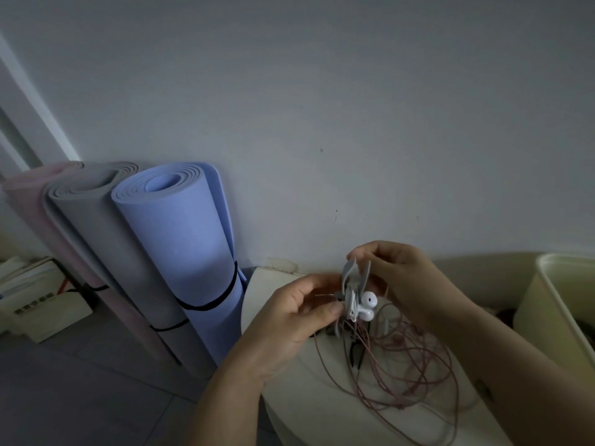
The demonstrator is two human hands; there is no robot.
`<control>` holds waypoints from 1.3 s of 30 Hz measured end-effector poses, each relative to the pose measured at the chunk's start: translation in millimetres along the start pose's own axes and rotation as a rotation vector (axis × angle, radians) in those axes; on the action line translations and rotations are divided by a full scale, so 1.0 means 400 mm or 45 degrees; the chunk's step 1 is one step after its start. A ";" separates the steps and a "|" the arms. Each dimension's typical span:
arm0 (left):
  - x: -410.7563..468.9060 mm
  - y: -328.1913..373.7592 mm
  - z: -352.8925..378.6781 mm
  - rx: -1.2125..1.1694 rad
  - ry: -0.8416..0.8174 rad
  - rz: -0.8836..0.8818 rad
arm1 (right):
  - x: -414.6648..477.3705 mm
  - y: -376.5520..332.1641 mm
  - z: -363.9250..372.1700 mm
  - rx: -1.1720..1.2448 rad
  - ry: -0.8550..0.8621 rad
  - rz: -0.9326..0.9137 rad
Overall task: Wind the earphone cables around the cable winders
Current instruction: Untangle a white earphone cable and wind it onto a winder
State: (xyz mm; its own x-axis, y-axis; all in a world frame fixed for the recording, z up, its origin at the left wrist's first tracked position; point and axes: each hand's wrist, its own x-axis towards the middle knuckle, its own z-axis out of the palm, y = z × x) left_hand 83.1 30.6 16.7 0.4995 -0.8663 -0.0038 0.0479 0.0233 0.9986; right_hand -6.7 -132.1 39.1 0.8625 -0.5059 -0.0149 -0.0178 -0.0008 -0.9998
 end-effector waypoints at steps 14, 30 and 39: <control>0.019 0.010 -0.015 -0.778 0.460 0.015 | -0.016 0.029 0.060 -0.915 -0.272 -0.223; 0.008 -0.003 0.001 0.445 0.470 0.009 | -0.037 -0.045 0.016 -0.970 -0.022 -0.438; 0.002 0.007 0.018 0.331 0.280 -0.026 | -0.022 -0.028 -0.002 -0.610 0.169 -0.305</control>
State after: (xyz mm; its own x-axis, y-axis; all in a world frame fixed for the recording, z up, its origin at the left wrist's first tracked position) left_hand 77.4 26.6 20.1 0.6768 -0.7361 -0.0074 -0.1477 -0.1456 0.9782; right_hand -14.5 -128.6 50.6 0.7999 -0.5479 0.2449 -0.0839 -0.5062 -0.8583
